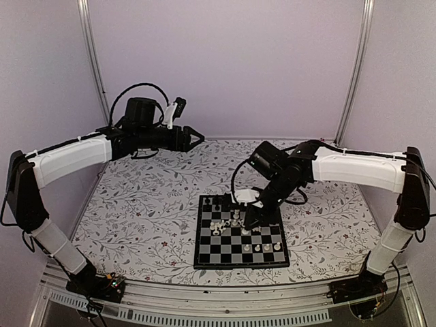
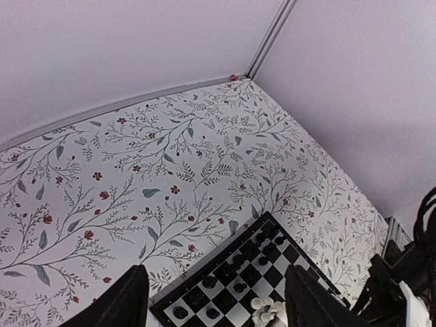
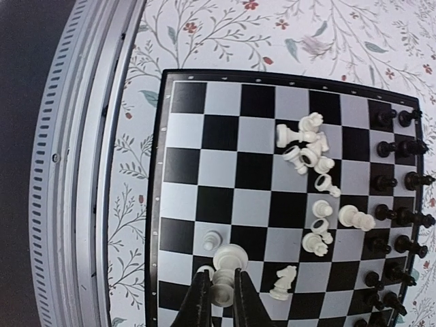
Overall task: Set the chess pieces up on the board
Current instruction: Place the chess piece on the chessboard.
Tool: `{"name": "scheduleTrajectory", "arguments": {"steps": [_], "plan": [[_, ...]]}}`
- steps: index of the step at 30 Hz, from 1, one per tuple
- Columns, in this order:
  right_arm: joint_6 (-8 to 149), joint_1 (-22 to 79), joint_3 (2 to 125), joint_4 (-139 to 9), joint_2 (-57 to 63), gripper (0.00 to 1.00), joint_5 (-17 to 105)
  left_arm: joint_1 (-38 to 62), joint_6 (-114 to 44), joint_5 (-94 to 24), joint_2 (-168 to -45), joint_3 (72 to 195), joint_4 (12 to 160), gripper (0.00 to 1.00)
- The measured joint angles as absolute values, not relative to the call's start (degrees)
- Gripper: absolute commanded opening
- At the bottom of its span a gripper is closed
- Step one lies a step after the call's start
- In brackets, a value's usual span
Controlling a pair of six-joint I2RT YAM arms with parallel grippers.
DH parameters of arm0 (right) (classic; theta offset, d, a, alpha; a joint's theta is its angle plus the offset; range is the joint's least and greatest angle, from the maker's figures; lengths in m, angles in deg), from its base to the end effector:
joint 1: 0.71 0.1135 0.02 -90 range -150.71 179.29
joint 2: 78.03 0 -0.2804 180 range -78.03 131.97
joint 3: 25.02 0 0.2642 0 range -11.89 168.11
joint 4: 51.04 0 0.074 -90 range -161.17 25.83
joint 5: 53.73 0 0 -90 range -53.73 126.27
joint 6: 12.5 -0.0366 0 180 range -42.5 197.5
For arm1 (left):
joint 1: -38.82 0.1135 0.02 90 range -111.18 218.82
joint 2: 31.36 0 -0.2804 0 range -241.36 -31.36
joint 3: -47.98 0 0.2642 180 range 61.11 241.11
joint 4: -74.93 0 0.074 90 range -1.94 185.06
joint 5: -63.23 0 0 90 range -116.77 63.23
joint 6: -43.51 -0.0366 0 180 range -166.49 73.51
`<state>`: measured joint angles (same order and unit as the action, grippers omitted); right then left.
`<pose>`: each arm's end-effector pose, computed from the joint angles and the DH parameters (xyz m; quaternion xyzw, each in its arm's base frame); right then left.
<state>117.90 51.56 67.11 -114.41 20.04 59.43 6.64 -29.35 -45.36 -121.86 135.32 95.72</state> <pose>0.2090 0.2937 0.2631 -0.7220 0.6393 0.2146 0.1546 0.3201 -0.2152 0.3352 0.1956 0.8088 -0.3475 0.4323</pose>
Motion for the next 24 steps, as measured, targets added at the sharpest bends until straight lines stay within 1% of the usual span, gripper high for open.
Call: {"name": "scheduleTrajectory", "arguments": {"steps": [4,9,24], "plan": [[119.46,55.35,63.31,-115.04,19.88,0.09,59.23,6.64,-29.35,-45.40,-121.86,135.32,95.72,0.70],[120.66,58.25,61.84,-115.74,20.08,0.10,58.25,6.64,-29.35,-45.40,-121.86,135.32,95.72,0.71],[121.31,60.92,60.12,-113.21,23.69,0.10,54.62,6.64,-29.35,-45.51,-121.86,135.35,95.83,0.71]]}}
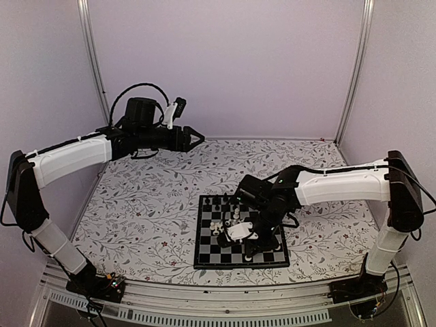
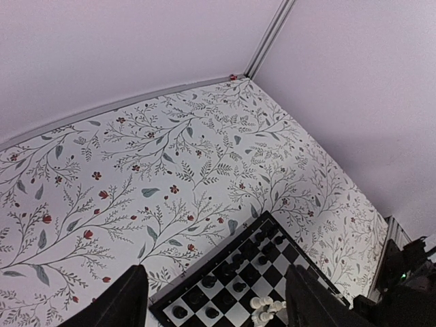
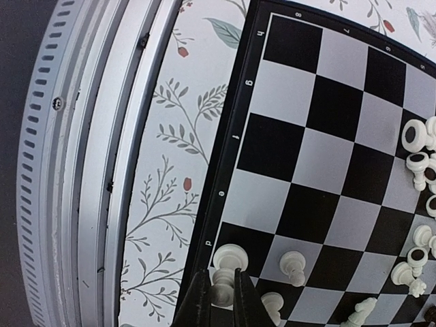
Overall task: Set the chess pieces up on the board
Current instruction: Place the chess piece on the chessboard.
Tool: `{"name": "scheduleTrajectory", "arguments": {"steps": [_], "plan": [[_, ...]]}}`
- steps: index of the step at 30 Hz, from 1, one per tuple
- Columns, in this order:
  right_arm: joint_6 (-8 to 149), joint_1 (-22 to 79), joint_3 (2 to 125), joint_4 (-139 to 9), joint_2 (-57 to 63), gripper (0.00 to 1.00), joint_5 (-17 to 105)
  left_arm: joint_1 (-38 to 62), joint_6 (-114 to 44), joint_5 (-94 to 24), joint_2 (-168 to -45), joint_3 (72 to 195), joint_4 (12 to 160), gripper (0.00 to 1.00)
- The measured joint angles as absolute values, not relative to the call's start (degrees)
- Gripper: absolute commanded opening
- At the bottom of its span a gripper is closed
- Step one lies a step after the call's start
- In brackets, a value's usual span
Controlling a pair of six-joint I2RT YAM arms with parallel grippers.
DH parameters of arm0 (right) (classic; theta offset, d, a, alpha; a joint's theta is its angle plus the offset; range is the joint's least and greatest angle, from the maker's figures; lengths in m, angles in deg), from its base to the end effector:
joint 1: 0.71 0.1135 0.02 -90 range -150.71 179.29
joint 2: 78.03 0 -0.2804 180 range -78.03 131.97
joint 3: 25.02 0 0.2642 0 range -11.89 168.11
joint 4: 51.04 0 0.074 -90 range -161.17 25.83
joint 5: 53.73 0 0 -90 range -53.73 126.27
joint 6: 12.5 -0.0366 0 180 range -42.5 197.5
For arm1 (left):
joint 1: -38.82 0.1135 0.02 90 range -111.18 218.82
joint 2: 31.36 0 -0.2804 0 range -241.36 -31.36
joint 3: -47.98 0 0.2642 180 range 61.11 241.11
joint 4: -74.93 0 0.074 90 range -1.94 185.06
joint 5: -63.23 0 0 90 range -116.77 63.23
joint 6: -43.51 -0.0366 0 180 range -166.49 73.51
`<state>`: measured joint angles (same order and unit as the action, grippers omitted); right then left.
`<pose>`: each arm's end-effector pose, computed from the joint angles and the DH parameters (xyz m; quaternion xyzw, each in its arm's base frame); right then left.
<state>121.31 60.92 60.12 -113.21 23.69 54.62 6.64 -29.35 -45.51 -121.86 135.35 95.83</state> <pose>0.1568 0.3147 0.2060 -0.7912 0.5826 0.1718 0.0710 0.3200 -0.2153 0.3352 0.1962 0.8089 -0.3482 0.4312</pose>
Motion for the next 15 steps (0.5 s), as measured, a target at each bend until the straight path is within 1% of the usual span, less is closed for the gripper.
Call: {"name": "scheduleTrajectory", "arguments": {"steps": [15], "plan": [[121.29,61.16,60.09,-112.03,25.06,0.13,54.05,6.64,-29.35,-45.64,-121.86,135.67,96.07,0.72]]}}
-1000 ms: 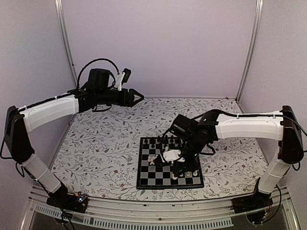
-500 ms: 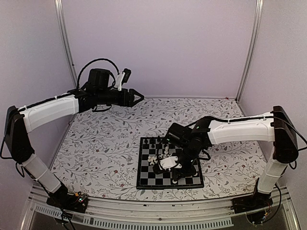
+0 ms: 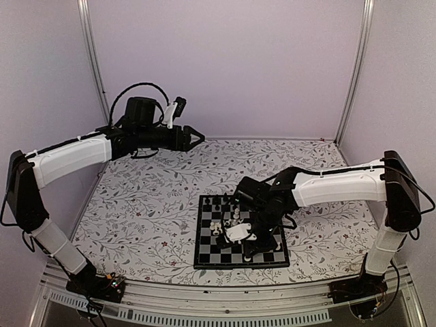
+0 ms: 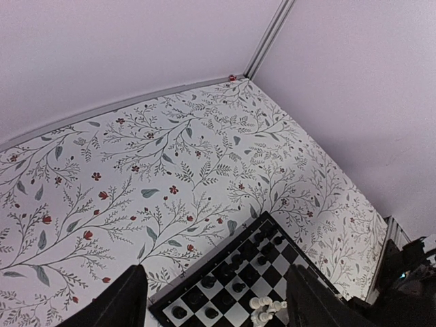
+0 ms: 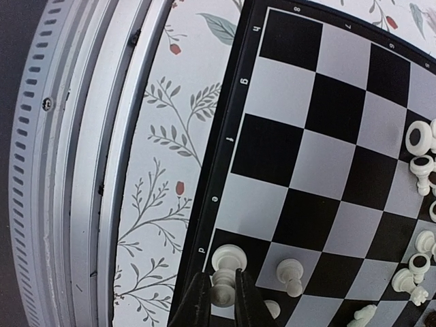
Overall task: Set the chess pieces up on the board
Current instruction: Place the chess piece on the chessboard.
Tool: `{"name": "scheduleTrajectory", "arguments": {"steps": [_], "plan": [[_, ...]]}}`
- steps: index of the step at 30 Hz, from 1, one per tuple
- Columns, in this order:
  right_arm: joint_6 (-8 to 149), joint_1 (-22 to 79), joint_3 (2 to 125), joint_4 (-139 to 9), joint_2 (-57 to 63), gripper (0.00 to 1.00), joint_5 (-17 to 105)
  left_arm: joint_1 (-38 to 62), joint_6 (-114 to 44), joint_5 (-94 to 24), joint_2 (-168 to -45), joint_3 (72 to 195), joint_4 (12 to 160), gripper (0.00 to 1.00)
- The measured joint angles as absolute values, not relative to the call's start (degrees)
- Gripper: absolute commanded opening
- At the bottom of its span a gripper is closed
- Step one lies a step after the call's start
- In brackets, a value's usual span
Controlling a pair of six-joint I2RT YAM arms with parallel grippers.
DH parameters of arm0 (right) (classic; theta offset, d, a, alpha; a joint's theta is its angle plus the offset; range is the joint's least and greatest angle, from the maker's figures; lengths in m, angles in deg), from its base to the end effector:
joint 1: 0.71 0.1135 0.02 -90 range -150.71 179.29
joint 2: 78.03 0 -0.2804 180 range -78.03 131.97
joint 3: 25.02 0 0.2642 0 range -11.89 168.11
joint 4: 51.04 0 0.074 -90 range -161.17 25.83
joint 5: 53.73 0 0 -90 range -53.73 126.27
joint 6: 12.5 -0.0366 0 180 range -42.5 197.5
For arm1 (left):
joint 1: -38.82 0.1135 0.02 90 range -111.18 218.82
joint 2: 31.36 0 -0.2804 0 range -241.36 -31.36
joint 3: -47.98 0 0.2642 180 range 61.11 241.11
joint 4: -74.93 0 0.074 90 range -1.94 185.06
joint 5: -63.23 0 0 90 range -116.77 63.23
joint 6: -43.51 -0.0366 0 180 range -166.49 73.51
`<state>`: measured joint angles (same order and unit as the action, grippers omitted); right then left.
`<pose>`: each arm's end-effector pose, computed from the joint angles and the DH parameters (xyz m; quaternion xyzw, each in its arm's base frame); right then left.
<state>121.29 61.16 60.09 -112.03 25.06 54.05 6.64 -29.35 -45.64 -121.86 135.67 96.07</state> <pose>0.1578 0.3189 0.1982 -0.7926 0.5823 0.1668 0.0696 0.3201 -0.2154 0.3368 0.1968 0.8083 -0.3492 0.4313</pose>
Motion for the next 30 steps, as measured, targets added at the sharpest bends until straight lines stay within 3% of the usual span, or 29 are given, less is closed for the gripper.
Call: {"name": "scheduleTrajectory", "arguments": {"steps": [13,20,30], "plan": [[121.27,61.16,60.05,-111.70,25.30,0.18,53.03,6.64,-29.35,-45.67,-121.86,135.72,96.09,0.72],[121.64,61.16,60.05,-111.94,25.28,0.34,52.68,6.64,-29.35,-45.67,-121.86,135.74,96.09,0.73],[120.99,56.18,66.02,-113.71,23.18,0.35,55.04,6.64,-29.35,-45.73,-121.86,135.74,96.09,0.73]]}}
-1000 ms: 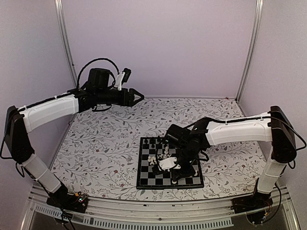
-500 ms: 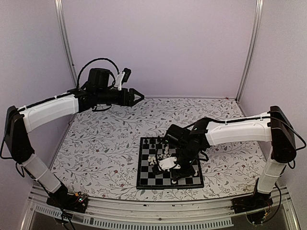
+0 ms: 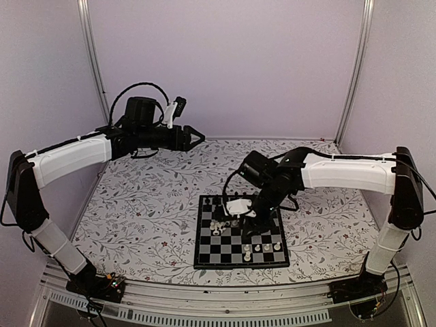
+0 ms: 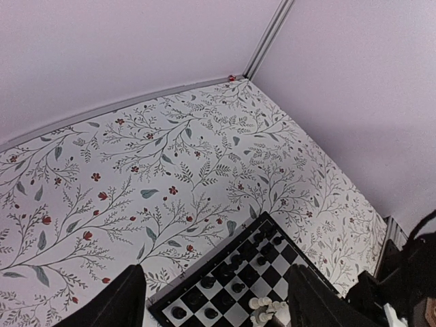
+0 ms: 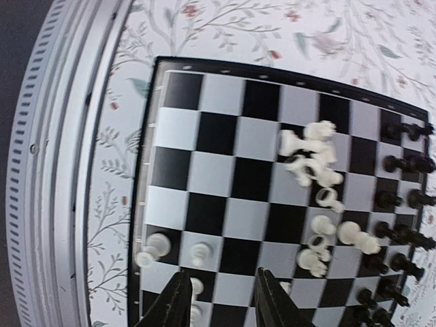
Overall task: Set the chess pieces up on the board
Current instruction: Place the chess piece on the chessboard, then pick up the chess piece from the chessboard.
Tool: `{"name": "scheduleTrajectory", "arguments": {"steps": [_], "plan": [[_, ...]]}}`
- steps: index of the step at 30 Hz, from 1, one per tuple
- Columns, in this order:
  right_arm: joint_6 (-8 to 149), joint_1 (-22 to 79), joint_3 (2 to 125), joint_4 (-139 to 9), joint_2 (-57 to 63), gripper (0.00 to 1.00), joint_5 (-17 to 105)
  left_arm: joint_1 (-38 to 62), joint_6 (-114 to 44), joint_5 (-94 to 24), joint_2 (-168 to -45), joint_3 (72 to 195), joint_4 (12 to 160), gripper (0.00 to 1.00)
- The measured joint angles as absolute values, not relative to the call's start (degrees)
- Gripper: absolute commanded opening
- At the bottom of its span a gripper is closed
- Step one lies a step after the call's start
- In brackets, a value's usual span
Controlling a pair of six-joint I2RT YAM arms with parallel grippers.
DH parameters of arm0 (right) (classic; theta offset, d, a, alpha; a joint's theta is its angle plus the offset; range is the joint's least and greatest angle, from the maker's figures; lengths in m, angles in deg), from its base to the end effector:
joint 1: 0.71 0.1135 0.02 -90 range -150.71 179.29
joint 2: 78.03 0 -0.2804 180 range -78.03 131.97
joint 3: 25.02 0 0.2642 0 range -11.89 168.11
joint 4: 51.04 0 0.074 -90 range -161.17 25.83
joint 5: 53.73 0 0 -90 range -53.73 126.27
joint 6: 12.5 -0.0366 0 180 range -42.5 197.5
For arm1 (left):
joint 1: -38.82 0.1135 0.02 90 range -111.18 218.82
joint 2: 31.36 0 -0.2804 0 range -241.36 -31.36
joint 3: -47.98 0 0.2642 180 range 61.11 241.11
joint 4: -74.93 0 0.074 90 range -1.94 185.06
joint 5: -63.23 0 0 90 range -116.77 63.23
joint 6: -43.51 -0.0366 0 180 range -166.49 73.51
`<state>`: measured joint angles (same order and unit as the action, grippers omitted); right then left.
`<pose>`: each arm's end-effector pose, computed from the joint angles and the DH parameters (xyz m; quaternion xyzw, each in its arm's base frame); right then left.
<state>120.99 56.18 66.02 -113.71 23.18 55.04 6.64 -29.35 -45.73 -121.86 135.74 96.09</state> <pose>0.1904 0.3135 0.2381 -0.7650 0.6059 0.1773 0.1274 0.3201 -0.2155 0.3373 0.1973 0.8079 -0.3499 0.4313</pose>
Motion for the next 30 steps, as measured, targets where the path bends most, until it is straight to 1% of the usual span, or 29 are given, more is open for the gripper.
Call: {"name": "scheduleTrajectory", "arguments": {"steps": [3,8,13,22,25,30], "plan": [[119.02,51.17,68.27,-111.26,23.25,0.35,55.21,6.64,-29.33,-45.75,-121.86,135.74,96.09,0.74],[115.65,46.06,70.28,-108.03,25.48,0.37,53.88,6.62,-29.35,-45.77,-121.86,135.74,96.09,0.74],[114.28,45.71,71.26,-105.88,29.06,0.39,53.29,6.62,-29.35,-45.82,-121.86,135.74,96.11,0.74],[113.93,45.79,73.75,-105.23,34.29,0.40,53.29,6.62,-29.35,-45.84,-121.86,135.76,96.11,0.74],[113.60,45.79,74.67,-105.03,35.49,0.39,53.03,6.62,-29.35,-45.84,-121.86,135.76,96.11,0.74],[113.31,45.79,75.74,-104.73,37.59,0.29,52.94,6.62,-29.35,-45.84,-121.86,135.76,96.11,0.74]]}}
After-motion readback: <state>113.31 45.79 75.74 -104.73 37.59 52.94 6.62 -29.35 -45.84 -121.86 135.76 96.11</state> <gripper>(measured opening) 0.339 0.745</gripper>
